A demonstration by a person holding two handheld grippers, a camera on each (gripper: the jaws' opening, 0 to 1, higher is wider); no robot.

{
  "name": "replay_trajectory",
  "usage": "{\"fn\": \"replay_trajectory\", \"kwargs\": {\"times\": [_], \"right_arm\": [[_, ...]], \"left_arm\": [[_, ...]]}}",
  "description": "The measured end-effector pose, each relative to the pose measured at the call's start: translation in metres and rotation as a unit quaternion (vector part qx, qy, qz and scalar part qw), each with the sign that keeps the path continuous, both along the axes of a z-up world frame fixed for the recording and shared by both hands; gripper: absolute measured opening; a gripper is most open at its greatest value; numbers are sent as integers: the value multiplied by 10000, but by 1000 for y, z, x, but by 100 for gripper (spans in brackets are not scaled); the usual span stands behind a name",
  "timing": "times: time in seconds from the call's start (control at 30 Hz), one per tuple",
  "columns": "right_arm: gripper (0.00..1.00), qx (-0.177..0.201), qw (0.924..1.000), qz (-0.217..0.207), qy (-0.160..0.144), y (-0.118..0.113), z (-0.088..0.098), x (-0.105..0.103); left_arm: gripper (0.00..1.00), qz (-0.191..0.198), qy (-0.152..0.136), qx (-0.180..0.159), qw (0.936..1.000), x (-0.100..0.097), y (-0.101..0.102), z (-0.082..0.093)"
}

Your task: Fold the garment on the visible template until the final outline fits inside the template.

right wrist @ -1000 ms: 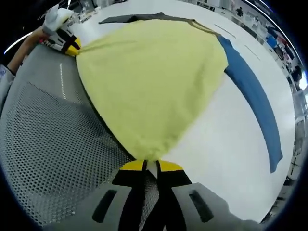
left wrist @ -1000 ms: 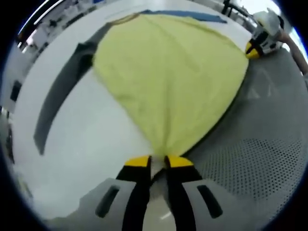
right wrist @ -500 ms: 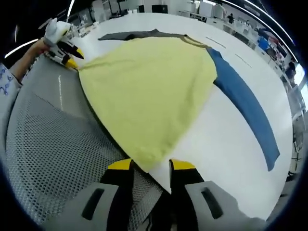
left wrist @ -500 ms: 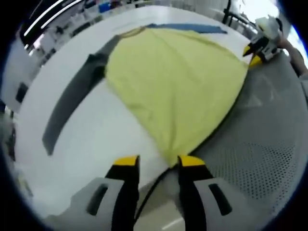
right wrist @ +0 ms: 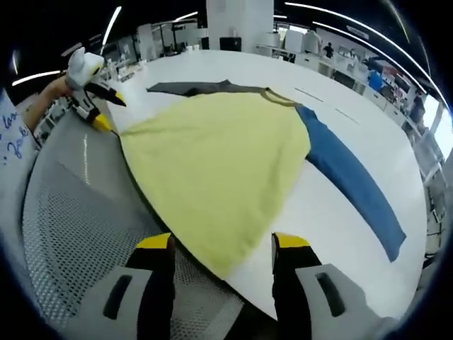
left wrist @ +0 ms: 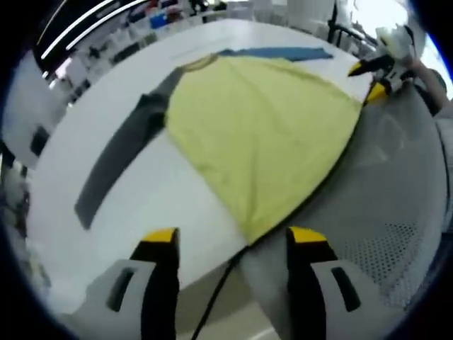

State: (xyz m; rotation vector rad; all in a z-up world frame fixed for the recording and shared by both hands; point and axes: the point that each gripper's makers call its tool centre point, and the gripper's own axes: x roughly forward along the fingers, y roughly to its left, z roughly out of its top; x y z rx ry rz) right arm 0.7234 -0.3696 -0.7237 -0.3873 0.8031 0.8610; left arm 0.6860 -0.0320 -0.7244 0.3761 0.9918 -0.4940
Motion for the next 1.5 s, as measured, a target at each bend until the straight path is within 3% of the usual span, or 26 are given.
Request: {"fn": "replay_trajectory", "kwargs": {"times": [0.2, 0.37, 0.5, 0.57, 0.67, 0.8, 1.07, 1.5], "right_arm": [[67, 113, 9998, -122, -146, 5, 7, -2], [73, 540, 9975, -246, -373, 16, 29, -1], [74, 1072, 9907, -501, -665, 22, 59, 5], [75, 1012, 9908, -547, -717, 21, 67, 3], [77, 919, 9909, -546, -821, 20, 72, 1], [86, 879, 9915, -608, -738, 19, 69, -1], [99, 811, 9922, -613, -726, 22, 64, -3], [100, 1095, 9870, -781, -876, 22, 76, -1]], "left_arm": [[64, -111, -343, -787, 9962, 2, -26, 20], [77, -74, -624, -1510, 9865, 3, -43, 40], [80, -103, -744, -1581, 9846, 0, -44, 50], [82, -127, -950, -1634, 9819, 3, -44, 58], [86, -59, -1016, -1910, 9763, 1, -48, 70], [99, -43, -1154, -1865, 9757, 0, -47, 76], [100, 26, -1062, -1776, 9784, -3, -46, 71], [99, 60, -1177, -1778, 9770, -5, -53, 82]]}}
